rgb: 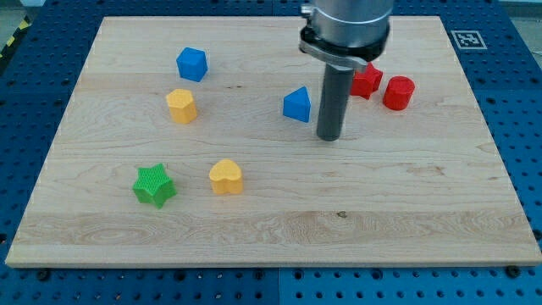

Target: Push the blue triangle to the top right of the blue cube

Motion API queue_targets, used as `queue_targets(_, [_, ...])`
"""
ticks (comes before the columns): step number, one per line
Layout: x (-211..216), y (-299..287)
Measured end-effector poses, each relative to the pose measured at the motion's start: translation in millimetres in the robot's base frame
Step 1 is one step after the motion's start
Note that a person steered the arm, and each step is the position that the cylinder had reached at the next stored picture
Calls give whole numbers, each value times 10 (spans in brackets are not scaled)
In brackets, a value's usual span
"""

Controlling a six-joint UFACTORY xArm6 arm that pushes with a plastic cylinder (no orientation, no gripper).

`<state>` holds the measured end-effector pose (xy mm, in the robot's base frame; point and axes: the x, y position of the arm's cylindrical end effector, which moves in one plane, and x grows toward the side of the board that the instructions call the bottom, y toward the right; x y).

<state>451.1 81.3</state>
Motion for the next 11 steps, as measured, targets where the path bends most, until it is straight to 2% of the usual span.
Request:
queue_targets(2, [-192, 0])
queue_targets(3, [-291, -210])
queue_targets(5, [-427, -1022])
queue_targets(7, [-791, -1540])
queue_targets(8, [-517, -1433])
queue_targets(9, [-639, -1063])
queue_targets(10, [-980, -1009])
queue_targets(11, [-990, -1163])
